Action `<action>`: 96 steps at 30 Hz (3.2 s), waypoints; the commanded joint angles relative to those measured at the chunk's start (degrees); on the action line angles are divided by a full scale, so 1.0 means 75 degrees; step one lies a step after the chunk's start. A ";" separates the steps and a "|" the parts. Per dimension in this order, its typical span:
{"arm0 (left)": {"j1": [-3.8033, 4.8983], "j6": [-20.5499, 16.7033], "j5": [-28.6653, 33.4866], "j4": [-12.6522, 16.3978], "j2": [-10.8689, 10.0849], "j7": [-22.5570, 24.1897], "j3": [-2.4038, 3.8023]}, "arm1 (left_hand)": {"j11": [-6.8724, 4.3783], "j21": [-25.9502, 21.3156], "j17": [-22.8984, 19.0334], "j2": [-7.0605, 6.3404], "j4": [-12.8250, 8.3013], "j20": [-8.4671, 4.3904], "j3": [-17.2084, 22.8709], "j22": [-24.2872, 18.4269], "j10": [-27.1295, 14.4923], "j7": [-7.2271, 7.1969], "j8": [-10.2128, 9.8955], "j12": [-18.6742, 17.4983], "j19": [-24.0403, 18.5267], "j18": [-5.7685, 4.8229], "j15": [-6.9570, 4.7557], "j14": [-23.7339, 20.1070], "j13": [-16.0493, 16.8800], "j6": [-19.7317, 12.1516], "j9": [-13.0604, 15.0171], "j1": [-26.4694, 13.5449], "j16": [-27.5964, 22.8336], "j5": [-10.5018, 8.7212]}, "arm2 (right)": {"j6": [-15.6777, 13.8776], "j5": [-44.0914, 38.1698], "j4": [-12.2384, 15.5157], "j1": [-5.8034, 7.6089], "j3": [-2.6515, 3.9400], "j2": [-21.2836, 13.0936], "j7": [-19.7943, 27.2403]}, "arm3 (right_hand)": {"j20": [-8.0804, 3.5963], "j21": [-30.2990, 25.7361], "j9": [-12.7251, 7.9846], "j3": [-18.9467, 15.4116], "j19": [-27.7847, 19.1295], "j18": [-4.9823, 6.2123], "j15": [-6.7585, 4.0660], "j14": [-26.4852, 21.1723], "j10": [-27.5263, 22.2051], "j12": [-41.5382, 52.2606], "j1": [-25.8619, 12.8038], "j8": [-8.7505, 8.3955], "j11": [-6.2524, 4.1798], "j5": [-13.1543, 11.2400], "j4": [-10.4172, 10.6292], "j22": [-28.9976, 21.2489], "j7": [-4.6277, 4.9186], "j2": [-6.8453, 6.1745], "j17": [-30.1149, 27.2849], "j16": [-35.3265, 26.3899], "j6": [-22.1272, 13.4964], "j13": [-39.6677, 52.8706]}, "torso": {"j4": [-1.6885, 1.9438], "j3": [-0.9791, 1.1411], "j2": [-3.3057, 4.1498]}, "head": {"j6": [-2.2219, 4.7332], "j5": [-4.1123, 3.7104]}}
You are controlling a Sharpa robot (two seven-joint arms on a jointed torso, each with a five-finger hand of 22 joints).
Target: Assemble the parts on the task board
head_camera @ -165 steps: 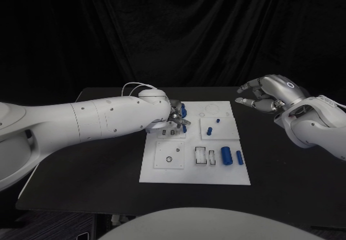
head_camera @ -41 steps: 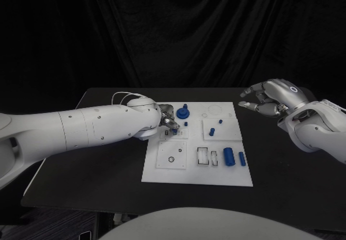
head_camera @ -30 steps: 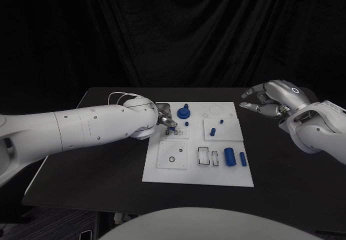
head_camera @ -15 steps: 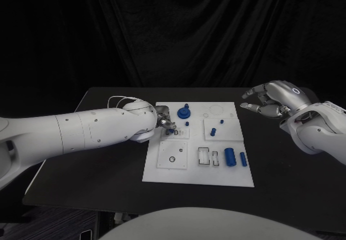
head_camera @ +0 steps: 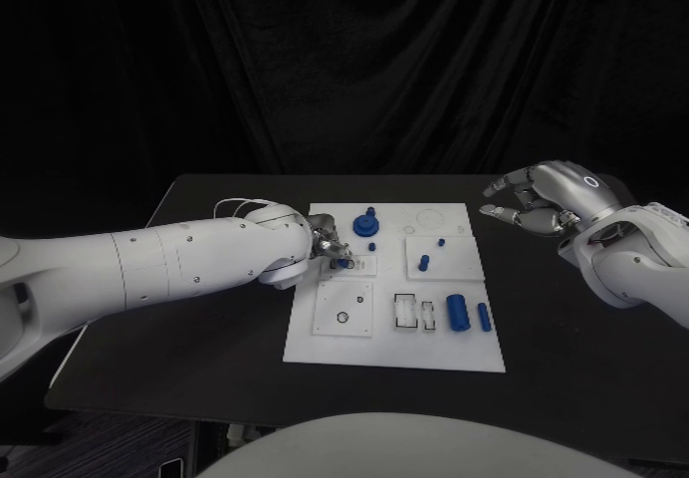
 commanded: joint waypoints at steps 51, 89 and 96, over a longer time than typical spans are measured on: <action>-0.0151 -0.0313 0.0292 -0.0005 0.0029 0.0338 0.0003 | -0.0042 -0.0097 0.2012 0.0151 -0.0212 0.0000 0.0224 0.1147 0.0781 -0.0059 -0.0130 0.0027 -0.0062 0.0085 -0.0070 0.0808 0.2012 0.0011 0.0041 -0.0040 0.0021 -0.0273 | 0.0043 -0.0023 -0.0020 -0.0036 0.0006 0.0002 -0.0202 | -0.0008 -0.0059 -0.0022 0.0052 0.0038 0.0028 0.0017 0.0078 -0.0027 -0.0034 0.0038 -0.0014 0.0016 0.0033 0.0023 0.1020 0.0001 0.0009 0.0333 -0.0051 0.0074 0.0502 | 0.0000 0.0002 0.0000 | -0.0002 0.0048; -0.0231 -0.0018 0.0292 -0.0125 0.0025 0.0327 0.0003 | 0.0259 -0.0367 0.2012 0.0318 0.1440 0.0264 -0.2277 0.1049 0.0781 0.0259 -0.1029 0.0027 -0.0235 0.0152 0.0202 0.0808 0.2012 -0.0338 -0.0345 -0.0538 0.0021 -0.2085 | 0.0124 -0.0023 -0.0025 -0.0047 0.0006 0.0006 -0.0248 | -0.0007 -0.0053 -0.0031 0.0040 0.0042 0.0026 0.0018 0.0079 -0.0025 -0.0035 0.0012 -0.0017 0.0018 0.0018 0.0033 0.1021 0.0002 -0.0003 0.0327 -0.0057 0.0090 0.0501 | 0.0006 0.0003 0.0008 | -0.0002 0.0077; -0.0238 0.0103 0.0292 -0.0132 0.0024 0.0363 0.0003 | 0.0131 -0.0381 0.2012 0.0480 0.1565 0.0170 -0.2682 0.1093 0.0781 0.0098 -0.0440 0.0027 -0.0213 0.0150 0.0096 0.0808 0.2012 -0.0137 0.0279 -0.0255 0.0021 -0.1969 | 0.0140 -0.0023 -0.0022 -0.0048 0.0006 0.0003 -0.0268 | -0.0007 -0.0052 -0.0036 0.0034 0.0043 0.0026 0.0018 0.0081 -0.0021 -0.0034 -0.0003 -0.0017 0.0018 0.0008 0.0036 0.1022 0.0001 -0.0006 0.0329 -0.0055 0.0099 0.0504 | 0.0005 0.0003 0.0006 | -0.0002 0.0089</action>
